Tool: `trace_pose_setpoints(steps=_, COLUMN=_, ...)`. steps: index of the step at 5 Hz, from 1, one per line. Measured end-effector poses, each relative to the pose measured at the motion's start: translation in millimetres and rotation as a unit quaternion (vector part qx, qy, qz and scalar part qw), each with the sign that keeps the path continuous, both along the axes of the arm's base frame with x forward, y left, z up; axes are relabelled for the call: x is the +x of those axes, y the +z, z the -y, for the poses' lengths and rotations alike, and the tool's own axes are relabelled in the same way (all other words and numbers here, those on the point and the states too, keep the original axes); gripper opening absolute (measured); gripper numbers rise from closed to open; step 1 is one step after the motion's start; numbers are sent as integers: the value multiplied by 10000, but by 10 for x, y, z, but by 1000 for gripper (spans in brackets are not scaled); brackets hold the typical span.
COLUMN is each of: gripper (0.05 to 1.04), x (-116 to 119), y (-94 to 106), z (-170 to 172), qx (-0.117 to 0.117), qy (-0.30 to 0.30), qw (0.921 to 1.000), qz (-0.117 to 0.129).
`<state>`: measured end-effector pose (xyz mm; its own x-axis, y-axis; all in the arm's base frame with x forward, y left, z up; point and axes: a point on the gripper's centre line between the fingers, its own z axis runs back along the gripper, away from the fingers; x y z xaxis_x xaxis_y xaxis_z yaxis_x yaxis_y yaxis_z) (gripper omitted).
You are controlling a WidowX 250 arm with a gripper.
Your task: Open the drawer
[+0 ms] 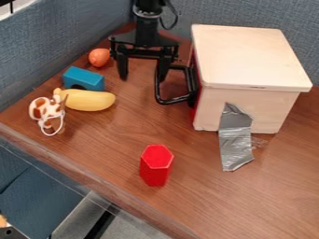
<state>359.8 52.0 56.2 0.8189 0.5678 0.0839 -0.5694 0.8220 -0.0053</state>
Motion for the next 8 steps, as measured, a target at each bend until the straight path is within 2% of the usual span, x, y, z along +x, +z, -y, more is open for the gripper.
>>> trace_pose_setpoints(steps=1, gripper=1000, x=20, y=-70, z=17, qx=2, qy=81, qw=10000, qz=-4)
trace_pose_setpoints(steps=2, gripper=1000, x=49, y=-96, z=88, qx=-194, qy=125, qw=9997, qz=87)
trace_pose_setpoints(steps=4, gripper=965, x=32, y=-142, z=180, qx=-286, qy=97, qw=9995, qz=96)
trace_pose_setpoints(steps=5, gripper=746, x=33, y=-151, z=193, qx=-292, qy=109, qw=9995, qz=111)
trace_pose_setpoints(steps=6, gripper=438, x=23, y=-159, z=191, qx=-276, qy=192, qw=9994, qz=95)
trace_pose_setpoints(steps=7, gripper=202, x=13, y=-185, z=234, qx=-254, qy=162, qw=9995, qz=99)
trace_pose_setpoints(steps=8, gripper=113, x=-7, y=-208, z=219, qx=-196, qy=110, qw=9997, qz=79)
